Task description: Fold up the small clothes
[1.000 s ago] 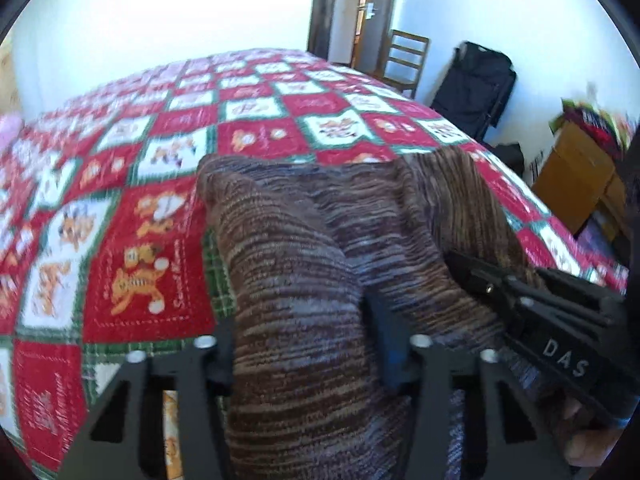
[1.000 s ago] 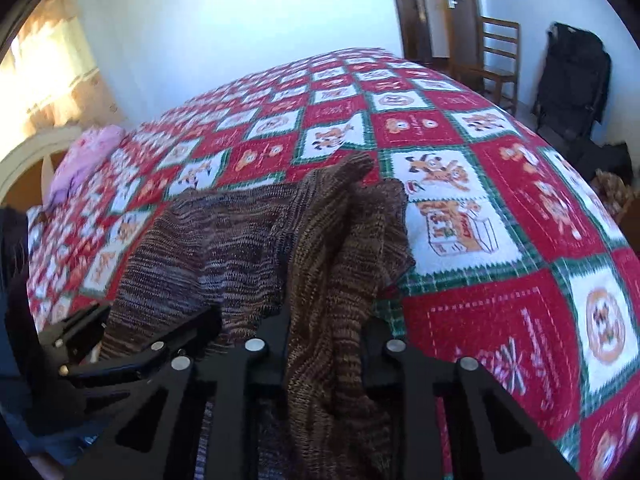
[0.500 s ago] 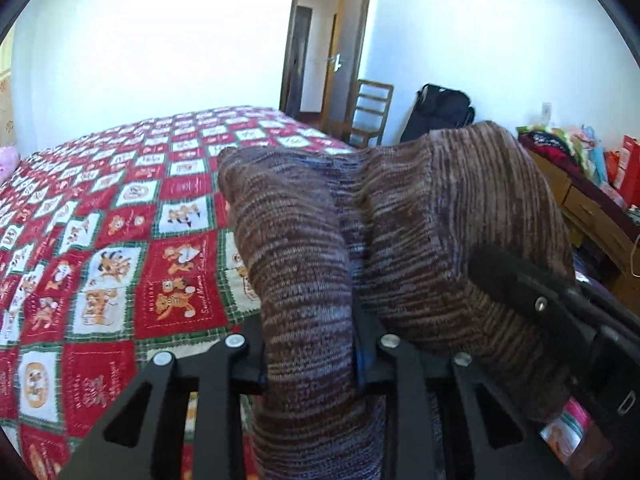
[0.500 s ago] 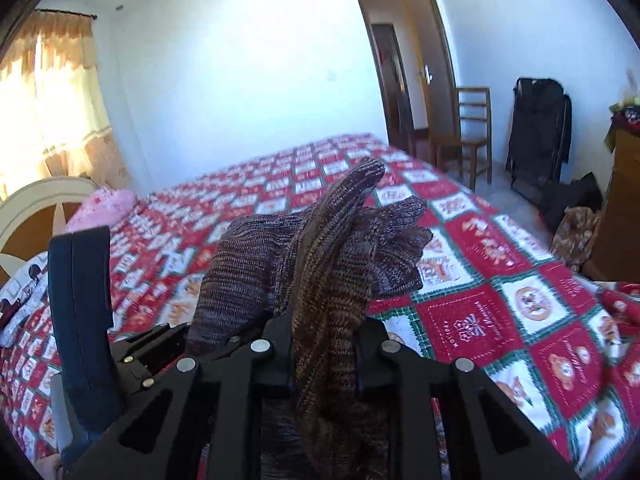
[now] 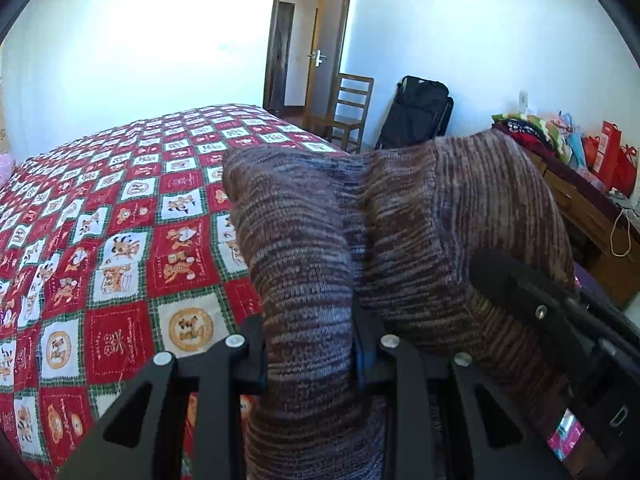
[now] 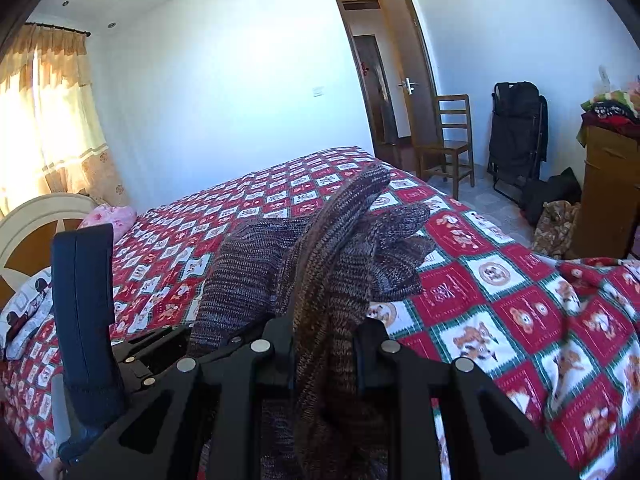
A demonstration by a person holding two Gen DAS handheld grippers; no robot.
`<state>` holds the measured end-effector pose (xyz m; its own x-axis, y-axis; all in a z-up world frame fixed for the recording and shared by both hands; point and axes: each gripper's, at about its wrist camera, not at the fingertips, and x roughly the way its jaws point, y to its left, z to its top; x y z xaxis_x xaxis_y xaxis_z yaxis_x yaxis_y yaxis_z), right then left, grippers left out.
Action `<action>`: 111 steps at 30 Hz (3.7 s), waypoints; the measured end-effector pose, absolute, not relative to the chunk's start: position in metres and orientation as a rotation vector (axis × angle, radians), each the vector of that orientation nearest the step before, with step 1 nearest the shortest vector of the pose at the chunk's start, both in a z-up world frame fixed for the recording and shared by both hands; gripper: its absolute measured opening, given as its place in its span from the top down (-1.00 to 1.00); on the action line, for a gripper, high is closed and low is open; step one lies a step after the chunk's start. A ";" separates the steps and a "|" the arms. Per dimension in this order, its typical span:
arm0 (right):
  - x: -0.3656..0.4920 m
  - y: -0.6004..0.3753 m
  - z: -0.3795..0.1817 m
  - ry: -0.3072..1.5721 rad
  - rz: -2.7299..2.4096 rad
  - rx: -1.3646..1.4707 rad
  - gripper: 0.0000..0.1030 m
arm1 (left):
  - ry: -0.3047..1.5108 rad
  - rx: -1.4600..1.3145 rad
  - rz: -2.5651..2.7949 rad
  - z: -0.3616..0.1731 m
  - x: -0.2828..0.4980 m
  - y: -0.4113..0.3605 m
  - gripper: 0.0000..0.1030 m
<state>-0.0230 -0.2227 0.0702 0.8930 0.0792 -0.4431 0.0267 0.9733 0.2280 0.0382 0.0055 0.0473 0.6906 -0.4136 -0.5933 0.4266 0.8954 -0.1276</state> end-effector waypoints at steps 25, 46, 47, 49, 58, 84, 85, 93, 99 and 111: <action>-0.050 -0.309 0.043 0.433 -0.199 0.231 0.60 | 0.626 0.210 -0.633 0.026 0.036 -0.107 0.41; -0.001 -0.413 -0.042 0.657 -0.408 0.445 0.20 | 0.807 0.199 -0.494 -0.018 0.085 -0.131 -0.81; -0.009 -0.411 -0.038 0.641 -0.415 0.443 0.20 | 0.815 0.196 -0.499 -0.016 0.082 -0.126 -0.81; -0.031 -0.402 -0.024 0.573 -0.464 0.398 0.20 | 0.800 0.219 -0.491 -0.010 0.068 -0.117 -0.81; -0.078 -0.328 -0.018 0.573 -0.313 0.192 0.60 | 0.840 0.190 -0.487 -0.017 0.024 -0.090 -0.79; -0.188 -0.283 -0.034 0.565 -0.366 0.280 -0.29 | 0.705 0.257 -0.423 0.003 -0.075 -0.033 -0.79; -0.192 -0.281 -0.033 0.565 -0.377 0.278 -0.29 | 0.706 0.243 -0.424 0.005 -0.079 -0.029 -0.79; -0.207 -0.265 -0.010 0.536 -0.406 0.255 -0.29 | 0.646 0.231 -0.413 0.020 -0.115 -0.013 -0.80; -0.221 -0.252 0.018 0.466 -0.396 0.197 -0.29 | 0.593 0.148 -0.400 0.041 -0.134 0.007 -0.91; -0.266 -0.249 0.047 0.310 -0.428 0.190 -0.37 | 0.486 0.124 -0.315 0.060 -0.167 0.013 -1.00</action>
<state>-0.2661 -0.2494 0.0469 0.8638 -0.3774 -0.3337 0.4349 0.8930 0.1157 -0.1671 0.0126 0.0602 0.8373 -0.2673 -0.4770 0.3258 0.9445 0.0424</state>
